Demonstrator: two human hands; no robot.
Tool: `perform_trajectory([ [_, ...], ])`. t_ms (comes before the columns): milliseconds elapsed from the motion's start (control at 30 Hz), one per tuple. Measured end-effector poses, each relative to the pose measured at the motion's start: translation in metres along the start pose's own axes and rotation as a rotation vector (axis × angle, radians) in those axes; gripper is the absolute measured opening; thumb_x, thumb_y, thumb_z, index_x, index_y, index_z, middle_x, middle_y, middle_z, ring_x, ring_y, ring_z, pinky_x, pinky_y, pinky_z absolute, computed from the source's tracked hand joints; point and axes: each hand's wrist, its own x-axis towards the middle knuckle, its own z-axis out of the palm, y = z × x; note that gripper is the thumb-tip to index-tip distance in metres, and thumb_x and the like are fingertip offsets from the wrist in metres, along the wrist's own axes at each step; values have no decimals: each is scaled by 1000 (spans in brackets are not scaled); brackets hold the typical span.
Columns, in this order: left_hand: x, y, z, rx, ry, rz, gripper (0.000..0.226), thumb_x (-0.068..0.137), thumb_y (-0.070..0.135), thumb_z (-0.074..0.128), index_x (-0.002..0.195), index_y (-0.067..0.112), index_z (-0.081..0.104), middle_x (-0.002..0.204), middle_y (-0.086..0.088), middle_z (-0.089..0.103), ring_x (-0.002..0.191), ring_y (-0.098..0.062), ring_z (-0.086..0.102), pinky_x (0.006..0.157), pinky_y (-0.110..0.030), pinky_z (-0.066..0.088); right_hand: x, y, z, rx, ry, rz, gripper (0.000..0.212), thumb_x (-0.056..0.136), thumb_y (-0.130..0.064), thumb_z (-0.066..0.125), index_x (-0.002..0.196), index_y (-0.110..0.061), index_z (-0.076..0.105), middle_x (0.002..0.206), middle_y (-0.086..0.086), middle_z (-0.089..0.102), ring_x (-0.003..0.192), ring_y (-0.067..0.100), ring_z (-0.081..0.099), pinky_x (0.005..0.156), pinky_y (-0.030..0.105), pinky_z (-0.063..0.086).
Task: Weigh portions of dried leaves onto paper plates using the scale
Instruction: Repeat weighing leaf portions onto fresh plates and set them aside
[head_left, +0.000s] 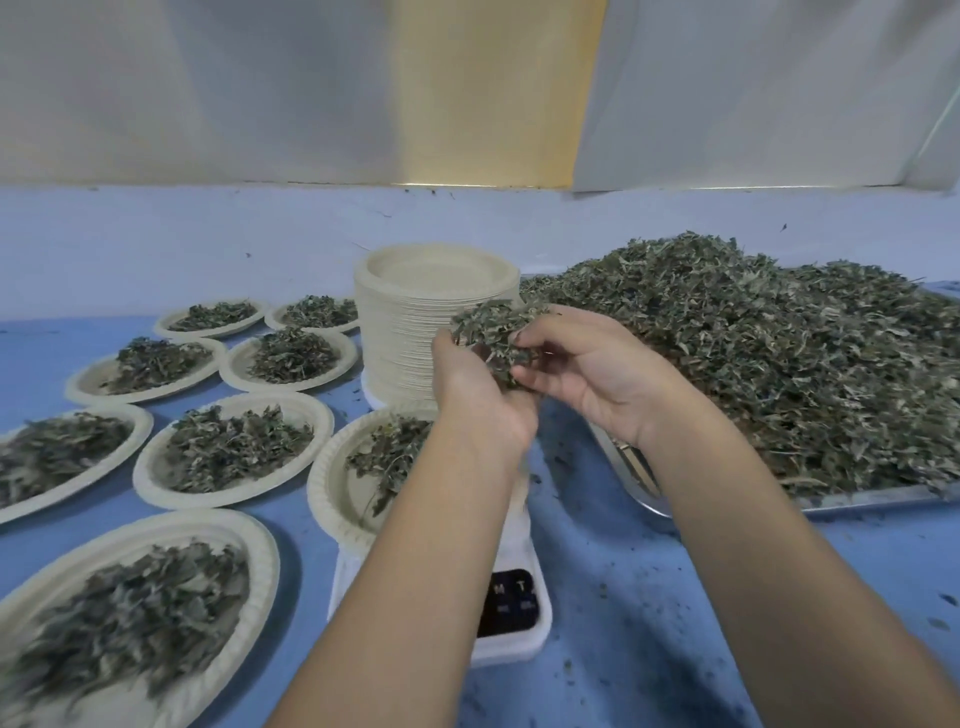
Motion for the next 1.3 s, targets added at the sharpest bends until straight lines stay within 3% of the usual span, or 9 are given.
perform_trajectory([
  [100, -7, 16, -7, -16, 13, 41, 38, 100, 34, 27, 96, 13, 58, 74, -5, 60, 51, -16, 58, 36, -12, 39, 1, 2, 20, -113, -58, 17, 49, 83, 10, 55, 42, -15, 64, 54, -1, 59, 51, 6, 58, 52, 19, 54],
  [233, -10, 39, -20, 15, 81, 117, 42, 100, 41, 27, 110, 15, 58, 95, -8, 66, 68, -19, 59, 40, -14, 40, 6, 9, 41, -197, -61, 9, 43, 83, 10, 55, 49, -15, 64, 51, -8, 61, 50, 4, 58, 54, 20, 56],
  [367, -13, 55, -31, 64, 95, 142, 40, 100, 39, 30, 84, 13, 55, 77, -7, 60, 61, -20, 56, 43, -17, 43, 10, 20, 56, -255, -81, 13, 28, 83, 7, 55, 66, -12, 66, 59, -4, 63, 53, 5, 59, 55, 19, 55],
  [467, -14, 59, -38, 70, 111, 136, 37, 102, 30, 30, 80, 12, 55, 79, -9, 57, 64, -21, 55, 41, -15, 44, 11, 28, 63, -326, -100, 26, 16, 83, 5, 56, 81, -9, 65, 72, 2, 60, 56, 8, 57, 55, 17, 53],
  [633, -14, 61, -41, 107, 108, 139, 34, 100, 14, 32, 74, 11, 54, 71, -6, 58, 57, -16, 55, 43, -17, 47, 10, 30, 63, -361, -100, 26, 21, 84, 4, 57, 74, -12, 66, 72, 1, 63, 58, 10, 58, 61, 19, 57],
  [900, -16, 59, -36, 241, 104, 248, 24, 100, 11, 36, 99, 14, 59, 79, -3, 63, 54, -16, 56, 39, -15, 42, 7, 29, 60, -285, -83, -6, 18, 84, 5, 56, 78, -10, 64, 68, 1, 57, 57, 6, 55, 56, 18, 53],
  [1133, -18, 62, -35, 336, 77, 229, 30, 96, 39, 45, 81, 16, 57, 74, -5, 61, 53, -18, 58, 41, -15, 40, 4, 31, 62, -350, -74, -67, 23, 83, 3, 63, 82, -19, 69, 67, -3, 68, 50, 6, 61, 56, 14, 52],
  [1233, -16, 59, -35, 404, 107, 254, 17, 94, 29, 54, 97, 12, 57, 90, -11, 61, 72, -26, 59, 42, -17, 41, 2, 32, 65, -380, -80, -102, 24, 84, 6, 61, 86, -17, 68, 71, 4, 65, 55, 8, 61, 60, 16, 55],
  [1300, -14, 57, -38, 410, 128, 303, 14, 93, 16, 56, 106, 10, 54, 91, -13, 61, 70, -26, 58, 38, -17, 40, 2, 33, 65, -405, -86, -114, 24, 84, 7, 60, 88, -15, 67, 74, 8, 65, 61, 11, 61, 64, 17, 56],
])
